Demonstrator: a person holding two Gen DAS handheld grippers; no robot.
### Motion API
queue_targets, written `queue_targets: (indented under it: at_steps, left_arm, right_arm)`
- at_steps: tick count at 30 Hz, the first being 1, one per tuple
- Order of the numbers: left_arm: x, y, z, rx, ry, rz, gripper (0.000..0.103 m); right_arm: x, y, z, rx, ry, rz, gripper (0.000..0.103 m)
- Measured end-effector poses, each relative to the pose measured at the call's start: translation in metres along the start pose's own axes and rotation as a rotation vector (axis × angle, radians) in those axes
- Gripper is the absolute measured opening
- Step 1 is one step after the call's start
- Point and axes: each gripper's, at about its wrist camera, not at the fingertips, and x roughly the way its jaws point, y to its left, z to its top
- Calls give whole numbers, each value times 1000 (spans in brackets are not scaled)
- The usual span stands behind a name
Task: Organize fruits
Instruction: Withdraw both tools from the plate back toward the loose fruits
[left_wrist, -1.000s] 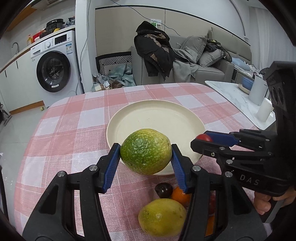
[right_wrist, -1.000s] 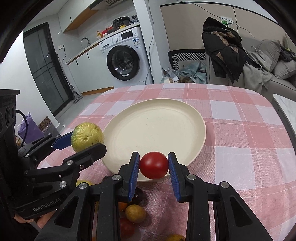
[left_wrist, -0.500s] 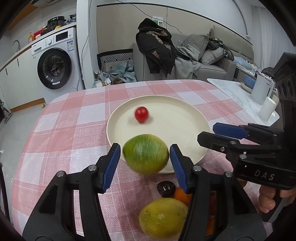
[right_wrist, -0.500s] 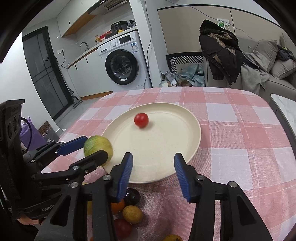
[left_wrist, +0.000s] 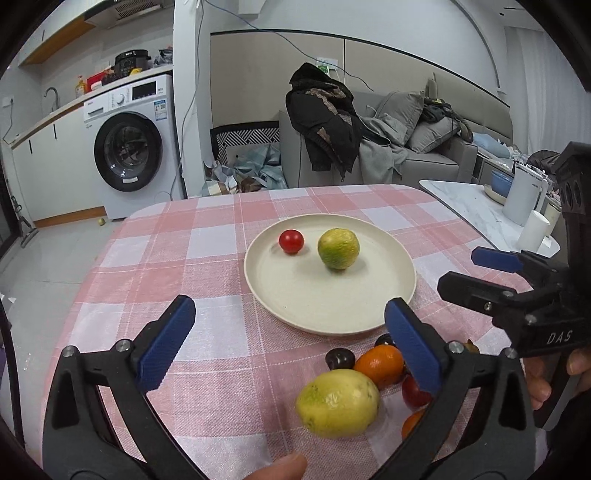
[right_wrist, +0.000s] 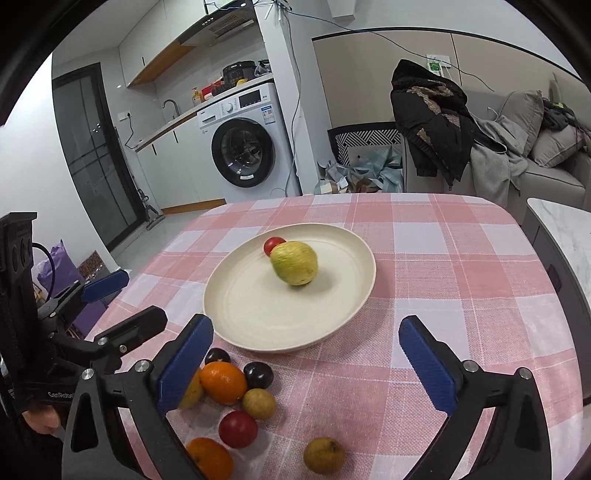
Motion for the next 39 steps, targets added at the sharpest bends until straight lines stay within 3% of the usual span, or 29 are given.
queue_targets:
  at_steps: [17, 39]
  left_arm:
    - [-61, -2, -38, 21, -30, 11, 102]
    - [-62, 2, -57, 9, 21, 26, 102]
  right_arm:
    - [-36, 16, -26, -101, -27, -19, 103]
    - [-28, 24, -51, -197, 30, -47, 103]
